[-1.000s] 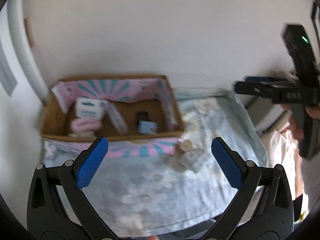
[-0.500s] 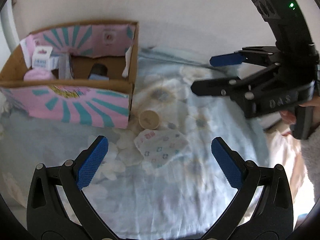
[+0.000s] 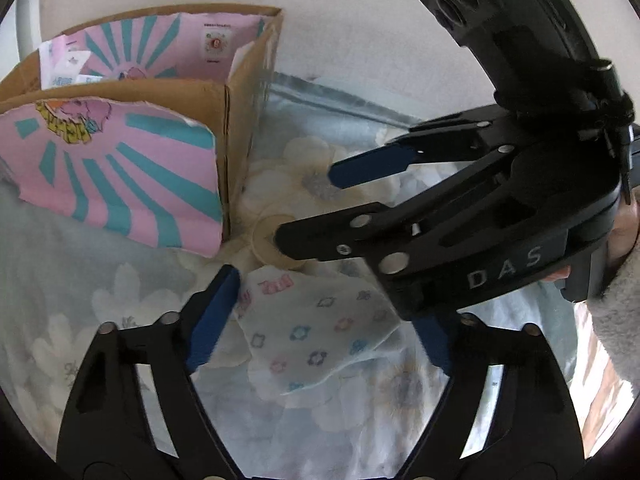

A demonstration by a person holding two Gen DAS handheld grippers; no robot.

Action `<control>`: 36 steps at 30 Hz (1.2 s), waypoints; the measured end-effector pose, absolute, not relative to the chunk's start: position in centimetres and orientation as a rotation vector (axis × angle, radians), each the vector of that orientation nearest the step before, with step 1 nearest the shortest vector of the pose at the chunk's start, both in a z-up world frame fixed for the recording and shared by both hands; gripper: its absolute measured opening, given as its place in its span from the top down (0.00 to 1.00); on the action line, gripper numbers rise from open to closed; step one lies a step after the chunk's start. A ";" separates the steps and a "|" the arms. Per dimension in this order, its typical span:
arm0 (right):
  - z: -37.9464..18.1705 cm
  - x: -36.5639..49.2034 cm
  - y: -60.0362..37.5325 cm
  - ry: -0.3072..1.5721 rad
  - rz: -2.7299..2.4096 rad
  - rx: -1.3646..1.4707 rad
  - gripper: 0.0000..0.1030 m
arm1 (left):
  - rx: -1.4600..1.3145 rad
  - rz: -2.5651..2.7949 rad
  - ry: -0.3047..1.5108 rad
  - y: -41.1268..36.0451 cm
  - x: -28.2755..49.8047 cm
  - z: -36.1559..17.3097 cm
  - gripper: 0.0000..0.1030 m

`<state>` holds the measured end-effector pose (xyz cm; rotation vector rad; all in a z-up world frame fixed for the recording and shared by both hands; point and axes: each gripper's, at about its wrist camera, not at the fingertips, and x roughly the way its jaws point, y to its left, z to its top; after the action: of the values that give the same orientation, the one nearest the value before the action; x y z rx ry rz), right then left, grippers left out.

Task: Organize objects
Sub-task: 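Grasp the white patterned cloth with the left tool while the right tool grasps the beige jar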

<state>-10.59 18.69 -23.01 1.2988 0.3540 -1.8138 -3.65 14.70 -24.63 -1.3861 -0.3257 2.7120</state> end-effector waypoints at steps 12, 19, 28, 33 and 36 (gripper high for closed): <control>-23.6 -10.5 17.8 0.309 -1.734 1.278 0.51 | -1.351 2.685 -0.346 14.8 -2.2 -24.8 0.46; -23.5 -10.0 17.2 0.298 -1.695 1.256 0.56 | -1.346 2.662 -0.366 14.7 -0.5 -24.7 0.51; -24.4 -9.3 16.3 0.382 -1.706 1.255 0.57 | -1.335 2.655 -0.377 14.9 0.4 -25.1 0.52; -23.7 -8.5 16.1 0.447 -1.762 1.207 0.67 | -1.331 2.650 -0.385 14.9 1.0 -25.2 0.72; -22.7 -8.9 16.5 0.416 -1.782 1.209 0.67 | -1.336 2.638 -0.377 15.0 1.2 -25.4 0.78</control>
<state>-8.94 16.52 -22.75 1.2094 0.4160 -1.7816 1.22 14.97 -25.37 -1.3361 -0.3771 2.6375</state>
